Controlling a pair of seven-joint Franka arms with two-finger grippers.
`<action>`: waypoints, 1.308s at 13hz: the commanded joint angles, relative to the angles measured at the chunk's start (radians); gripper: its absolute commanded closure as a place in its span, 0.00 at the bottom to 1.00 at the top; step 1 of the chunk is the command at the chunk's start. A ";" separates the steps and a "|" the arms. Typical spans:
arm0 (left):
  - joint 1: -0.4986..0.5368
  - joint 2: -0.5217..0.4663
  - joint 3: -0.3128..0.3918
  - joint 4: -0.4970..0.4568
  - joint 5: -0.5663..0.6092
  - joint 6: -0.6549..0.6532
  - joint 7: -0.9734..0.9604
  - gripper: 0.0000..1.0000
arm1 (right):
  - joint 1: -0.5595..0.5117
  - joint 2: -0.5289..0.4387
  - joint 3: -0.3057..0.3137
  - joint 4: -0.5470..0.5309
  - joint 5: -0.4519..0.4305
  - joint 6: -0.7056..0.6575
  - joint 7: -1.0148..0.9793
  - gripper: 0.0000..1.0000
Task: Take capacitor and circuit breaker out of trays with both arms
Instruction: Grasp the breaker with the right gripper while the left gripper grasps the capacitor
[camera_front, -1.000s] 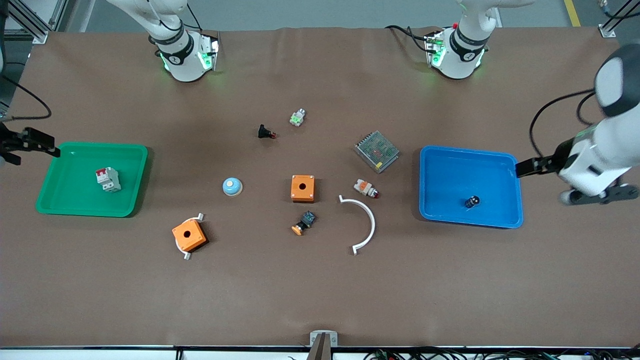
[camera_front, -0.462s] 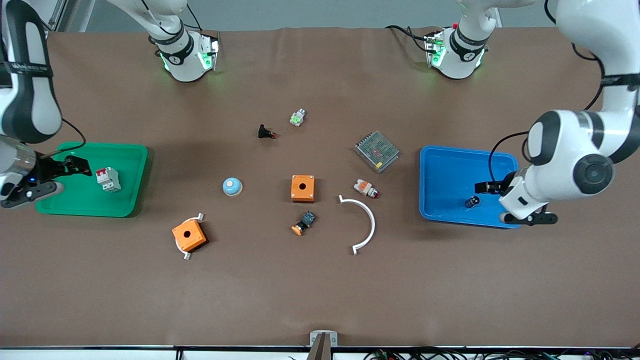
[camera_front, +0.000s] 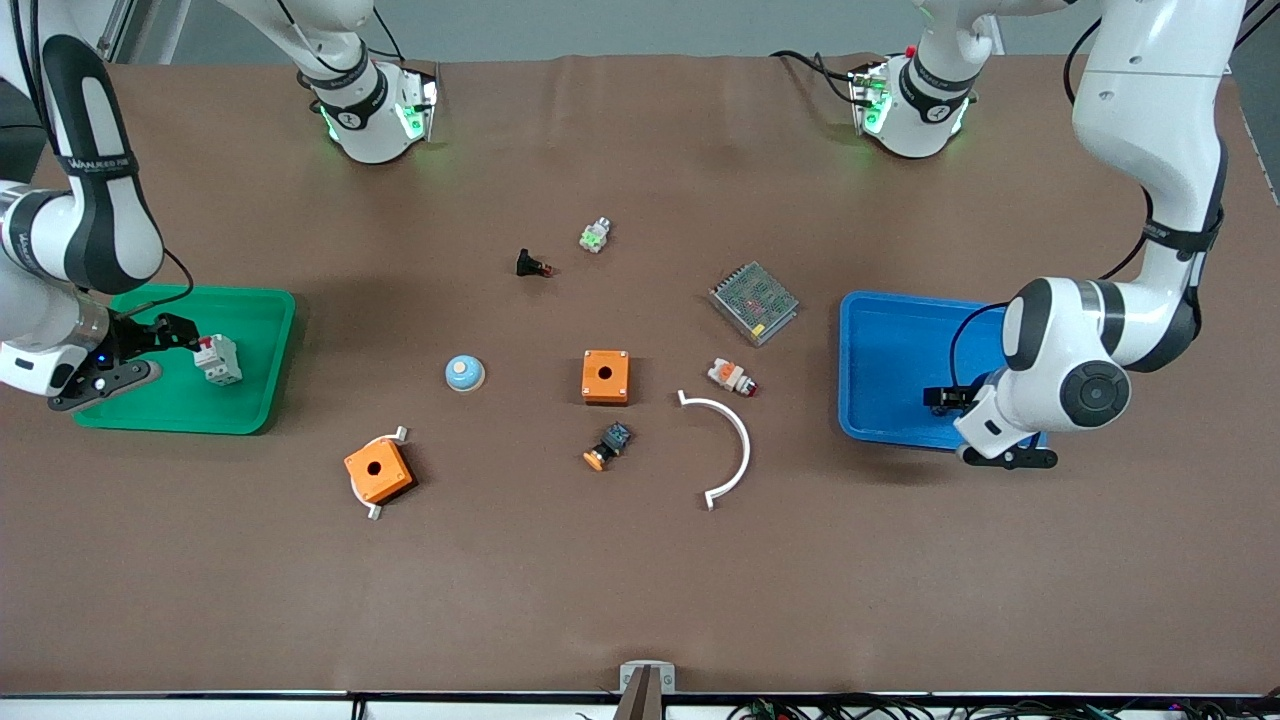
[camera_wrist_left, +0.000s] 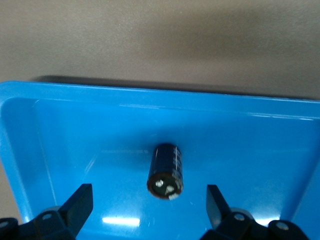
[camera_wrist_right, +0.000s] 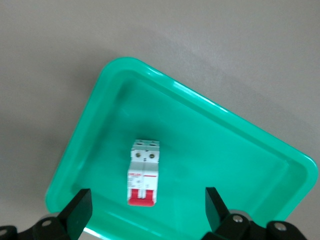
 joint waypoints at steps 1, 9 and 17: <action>0.000 0.007 -0.002 -0.001 0.015 0.018 0.014 0.00 | -0.027 0.023 0.014 -0.082 -0.025 0.133 -0.025 0.00; -0.003 0.009 -0.003 -0.028 0.012 0.047 -0.009 0.55 | -0.074 0.124 0.014 -0.138 -0.025 0.290 -0.057 0.06; -0.035 -0.002 -0.017 0.135 -0.083 -0.028 -0.105 0.99 | -0.062 0.113 0.025 -0.124 -0.018 0.256 -0.049 0.97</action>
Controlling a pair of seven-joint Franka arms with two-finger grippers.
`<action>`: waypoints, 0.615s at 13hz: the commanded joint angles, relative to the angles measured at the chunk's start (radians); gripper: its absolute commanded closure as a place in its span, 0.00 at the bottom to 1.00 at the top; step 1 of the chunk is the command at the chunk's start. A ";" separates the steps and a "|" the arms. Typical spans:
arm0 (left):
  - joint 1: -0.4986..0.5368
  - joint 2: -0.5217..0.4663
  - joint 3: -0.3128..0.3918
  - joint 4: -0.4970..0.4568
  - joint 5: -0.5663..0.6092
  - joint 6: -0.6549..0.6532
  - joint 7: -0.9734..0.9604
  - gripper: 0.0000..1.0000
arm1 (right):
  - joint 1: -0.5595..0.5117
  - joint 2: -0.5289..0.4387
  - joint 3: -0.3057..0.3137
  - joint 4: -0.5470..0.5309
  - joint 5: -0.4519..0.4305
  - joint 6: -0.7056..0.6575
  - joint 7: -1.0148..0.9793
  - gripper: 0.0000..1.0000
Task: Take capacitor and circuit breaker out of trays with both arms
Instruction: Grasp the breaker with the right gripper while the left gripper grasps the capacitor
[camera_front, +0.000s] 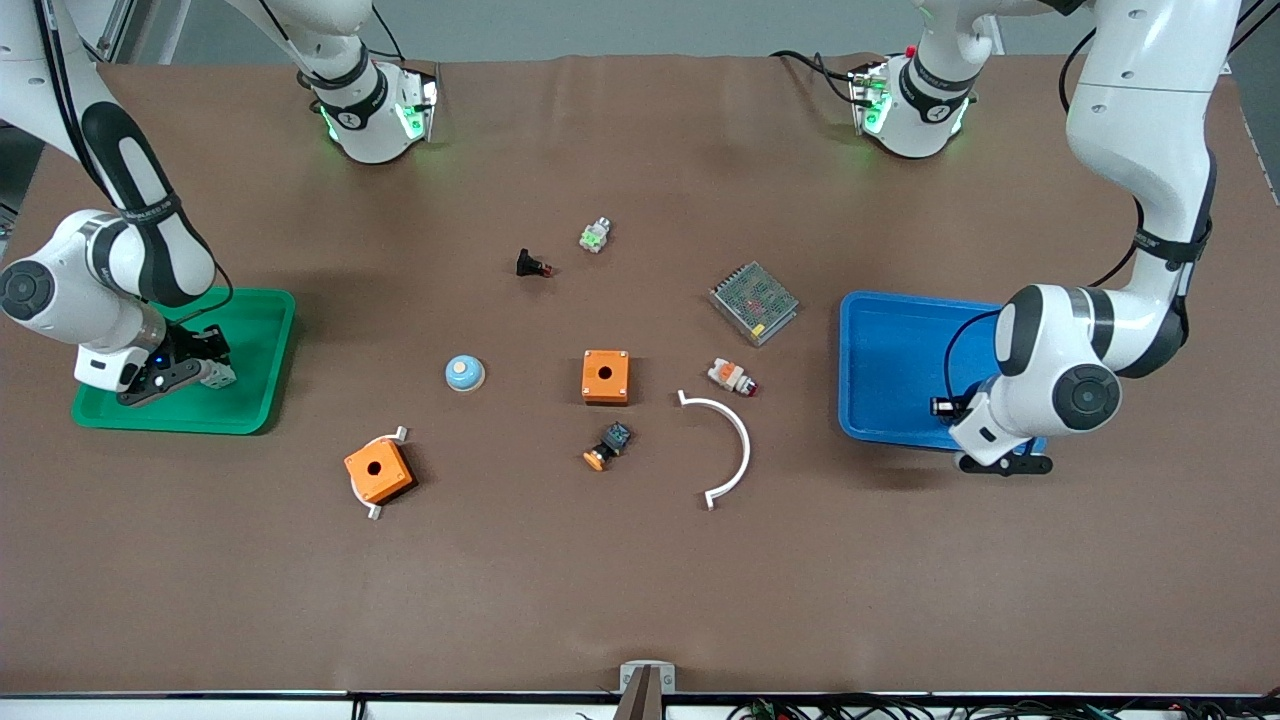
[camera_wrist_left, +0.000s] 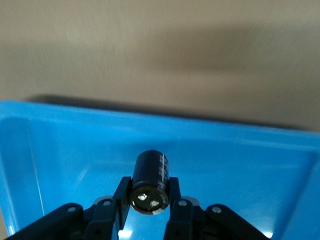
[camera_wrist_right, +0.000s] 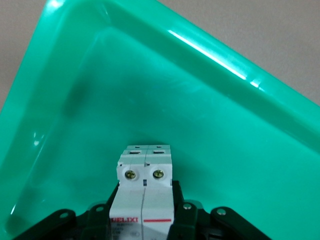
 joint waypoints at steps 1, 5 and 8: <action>-0.049 -0.002 -0.010 0.148 -0.081 -0.107 -0.099 0.99 | 0.024 -0.044 0.013 0.024 -0.016 -0.077 0.013 0.97; -0.143 0.056 -0.011 0.279 -0.201 -0.130 -0.341 1.00 | 0.163 -0.174 0.021 0.113 -0.014 -0.339 0.233 0.97; -0.253 0.149 -0.011 0.412 -0.207 -0.121 -0.605 1.00 | 0.281 -0.179 0.033 0.211 0.087 -0.487 0.394 0.96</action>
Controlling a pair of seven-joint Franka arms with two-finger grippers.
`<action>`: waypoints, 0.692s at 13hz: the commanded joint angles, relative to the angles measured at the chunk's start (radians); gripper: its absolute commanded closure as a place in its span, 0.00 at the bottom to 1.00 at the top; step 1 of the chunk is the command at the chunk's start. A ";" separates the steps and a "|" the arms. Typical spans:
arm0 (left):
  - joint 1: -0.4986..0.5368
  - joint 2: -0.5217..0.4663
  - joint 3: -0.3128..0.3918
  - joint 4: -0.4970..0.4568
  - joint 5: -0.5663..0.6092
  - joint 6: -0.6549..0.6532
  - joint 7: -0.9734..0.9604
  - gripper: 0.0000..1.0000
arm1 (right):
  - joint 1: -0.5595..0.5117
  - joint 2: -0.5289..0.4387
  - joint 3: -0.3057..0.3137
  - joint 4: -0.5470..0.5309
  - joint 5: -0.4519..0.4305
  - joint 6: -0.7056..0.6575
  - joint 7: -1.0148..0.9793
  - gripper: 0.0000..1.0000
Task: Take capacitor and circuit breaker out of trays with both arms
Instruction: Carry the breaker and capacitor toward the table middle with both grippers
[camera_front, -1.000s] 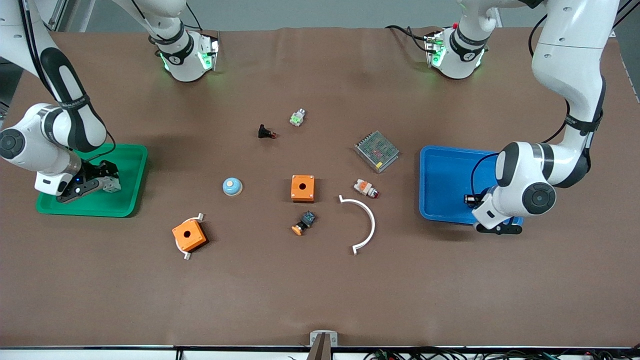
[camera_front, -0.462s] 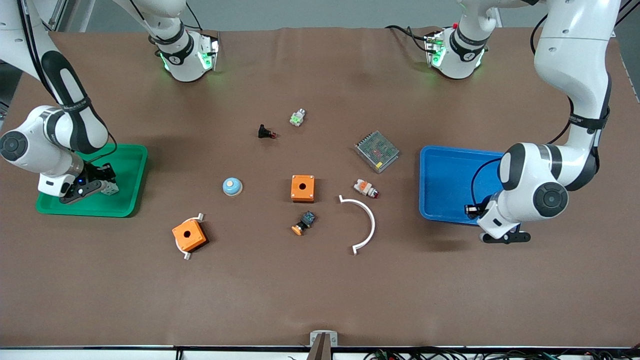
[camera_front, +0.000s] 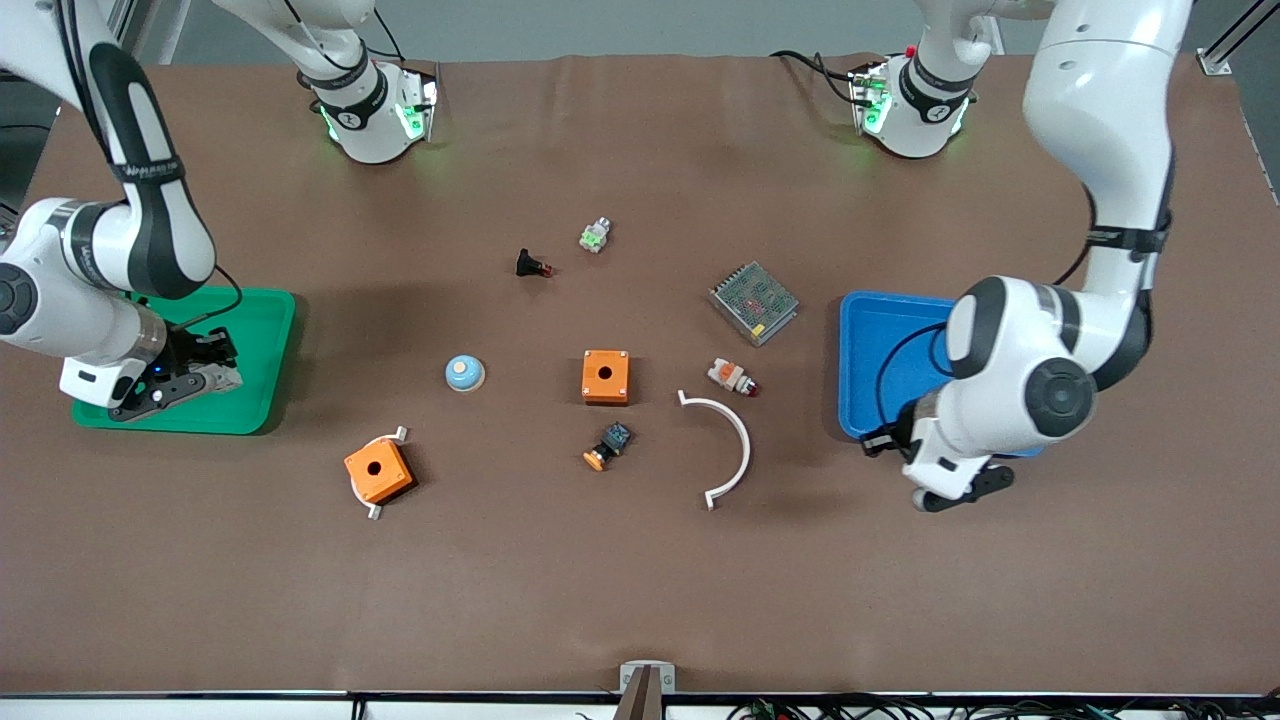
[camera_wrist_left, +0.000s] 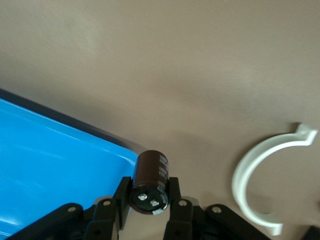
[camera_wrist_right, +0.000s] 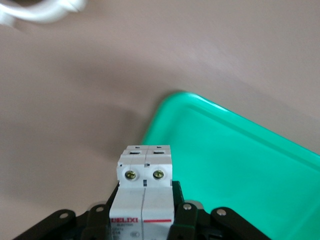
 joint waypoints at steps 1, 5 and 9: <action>-0.088 0.116 0.008 0.164 -0.015 0.003 -0.211 1.00 | 0.109 -0.001 -0.001 0.064 0.047 -0.082 0.186 0.96; -0.185 0.169 0.006 0.192 -0.016 0.170 -0.555 1.00 | 0.351 0.032 -0.002 0.091 0.049 -0.021 0.568 0.96; -0.280 0.251 0.005 0.252 -0.024 0.292 -0.833 0.99 | 0.473 0.202 -0.001 0.191 0.108 0.090 0.827 0.96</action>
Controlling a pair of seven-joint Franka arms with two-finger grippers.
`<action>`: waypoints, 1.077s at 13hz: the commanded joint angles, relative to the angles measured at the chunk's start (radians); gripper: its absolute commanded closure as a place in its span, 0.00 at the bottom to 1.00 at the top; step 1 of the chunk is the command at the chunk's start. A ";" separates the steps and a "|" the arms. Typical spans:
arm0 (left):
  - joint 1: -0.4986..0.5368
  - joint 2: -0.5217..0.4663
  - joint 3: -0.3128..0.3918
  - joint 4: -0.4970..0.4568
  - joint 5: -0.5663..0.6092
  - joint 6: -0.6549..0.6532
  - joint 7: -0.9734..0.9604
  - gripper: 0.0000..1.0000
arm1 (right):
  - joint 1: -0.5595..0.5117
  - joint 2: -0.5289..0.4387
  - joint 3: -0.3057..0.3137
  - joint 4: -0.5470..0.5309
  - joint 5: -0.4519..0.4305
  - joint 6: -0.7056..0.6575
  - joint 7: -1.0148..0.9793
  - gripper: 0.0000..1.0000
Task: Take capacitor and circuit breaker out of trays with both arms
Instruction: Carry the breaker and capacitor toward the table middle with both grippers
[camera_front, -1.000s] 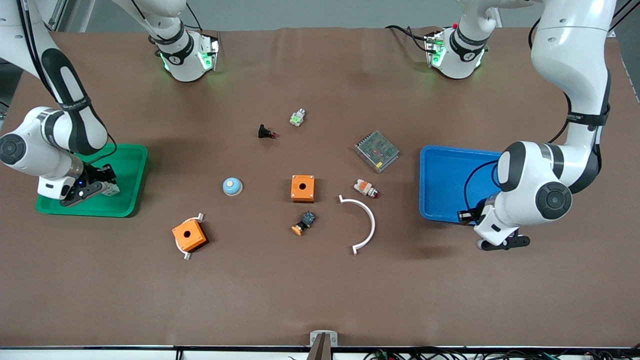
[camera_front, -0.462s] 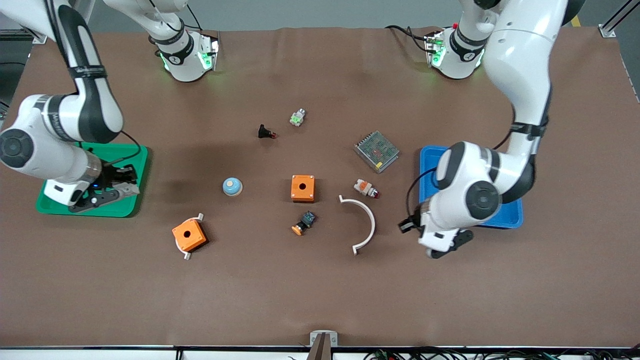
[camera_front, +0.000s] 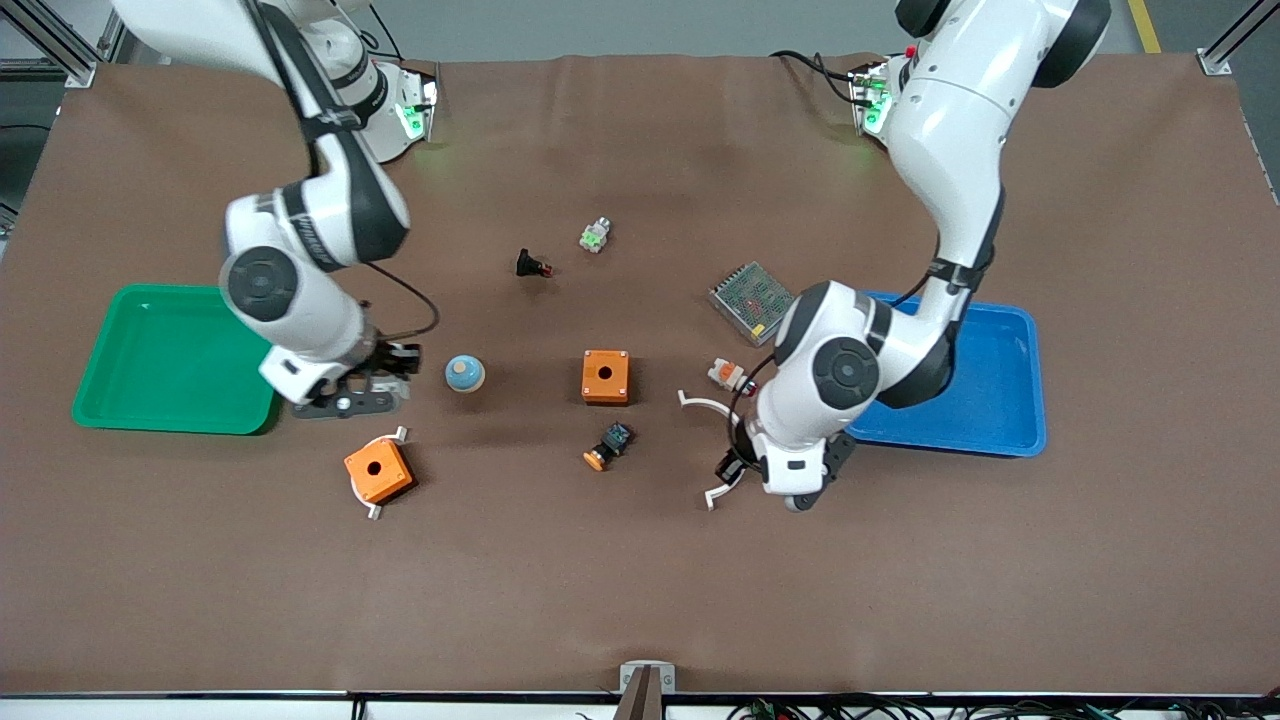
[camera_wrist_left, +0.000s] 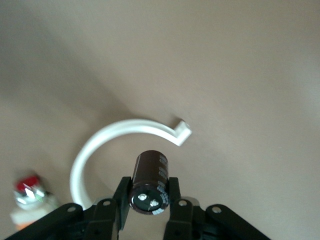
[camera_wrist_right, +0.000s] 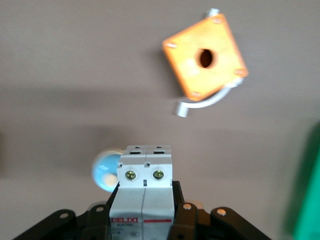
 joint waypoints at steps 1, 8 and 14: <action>-0.060 0.068 0.007 0.060 -0.019 0.057 -0.111 0.99 | 0.040 0.133 -0.012 0.077 0.122 0.095 0.051 0.96; -0.087 0.117 0.011 0.053 -0.015 0.065 -0.037 0.71 | 0.143 0.307 -0.017 0.189 0.184 0.169 0.196 0.96; -0.080 0.088 0.021 0.050 0.028 0.052 -0.003 0.37 | 0.143 0.336 -0.017 0.211 0.138 0.161 0.186 0.66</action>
